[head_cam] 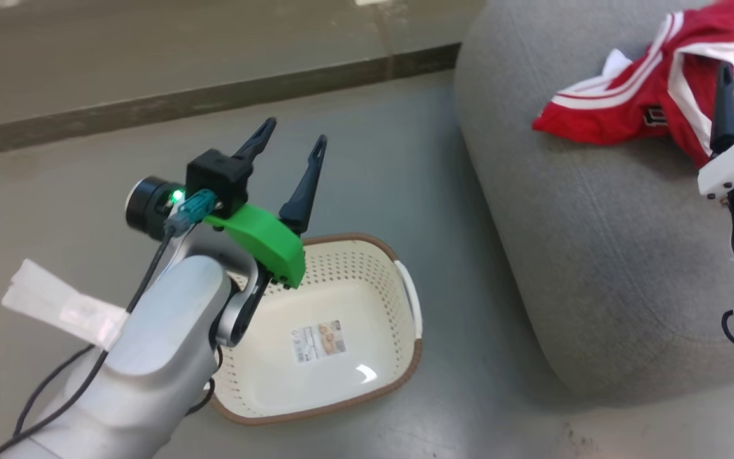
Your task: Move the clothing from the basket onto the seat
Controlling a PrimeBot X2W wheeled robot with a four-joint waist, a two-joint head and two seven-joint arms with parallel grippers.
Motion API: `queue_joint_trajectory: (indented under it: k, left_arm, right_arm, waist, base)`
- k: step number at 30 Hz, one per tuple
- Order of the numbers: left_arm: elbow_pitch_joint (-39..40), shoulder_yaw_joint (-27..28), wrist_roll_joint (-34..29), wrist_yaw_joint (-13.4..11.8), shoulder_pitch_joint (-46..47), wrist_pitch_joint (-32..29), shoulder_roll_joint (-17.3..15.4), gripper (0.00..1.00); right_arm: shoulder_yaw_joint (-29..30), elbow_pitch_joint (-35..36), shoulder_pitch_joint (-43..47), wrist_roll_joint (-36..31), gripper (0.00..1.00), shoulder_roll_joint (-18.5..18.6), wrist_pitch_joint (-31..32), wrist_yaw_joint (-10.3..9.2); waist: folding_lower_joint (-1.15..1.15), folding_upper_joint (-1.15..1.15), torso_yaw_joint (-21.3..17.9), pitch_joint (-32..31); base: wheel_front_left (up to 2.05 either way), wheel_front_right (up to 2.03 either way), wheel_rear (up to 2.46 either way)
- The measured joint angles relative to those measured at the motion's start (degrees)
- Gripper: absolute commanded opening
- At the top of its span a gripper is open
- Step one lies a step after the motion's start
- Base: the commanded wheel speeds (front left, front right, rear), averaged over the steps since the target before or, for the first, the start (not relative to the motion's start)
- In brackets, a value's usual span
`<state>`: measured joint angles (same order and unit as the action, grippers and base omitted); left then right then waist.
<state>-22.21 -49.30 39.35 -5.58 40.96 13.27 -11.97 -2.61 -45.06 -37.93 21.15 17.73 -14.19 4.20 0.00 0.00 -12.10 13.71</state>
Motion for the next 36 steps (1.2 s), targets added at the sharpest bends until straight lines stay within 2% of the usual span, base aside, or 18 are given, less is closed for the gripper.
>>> queue_joint_trajectory:
  k: [4,18,27,36]
  left_arm:
    - [-0.7,1.8,1.6,-0.4,-2.3,0.5,-0.3,1.00]
    - [-1.7,11.4,3.3,-1.1,-15.0,1.0,-5.1,1.00]
    - [0.7,21.7,1.6,-1.5,-22.2,1.0,-6.0,1.00]
    - [3.4,27.7,-1.5,-1.6,-29.4,1.0,-5.8,1.00]
  right_arm:
    - [-0.4,1.7,1.8,0.0,1.00,-0.7,-0.2,0.33]
    - [-1.2,8.5,11.9,0.0,1.00,-5.5,-0.2,0.12]
    - [-0.9,16.1,19.1,-0.3,1.00,-7.9,-0.2,-1.98]
    - [-1.8,20.8,27.6,-0.4,1.00,-11.8,-0.2,-3.65]
  waist:
    - [0.00,0.00,2.4,-1.9]
    - [0.00,0.00,11.1,-8.2]
    - [0.00,0.00,14.7,-11.6]
    - [0.00,0.00,16.2,-13.9]
  base:
    - [0.00,0.00,0.00]
    - [0.00,0.00,0.00]
    - [0.00,0.00,0.00]
    - [0.00,0.00,0.00]
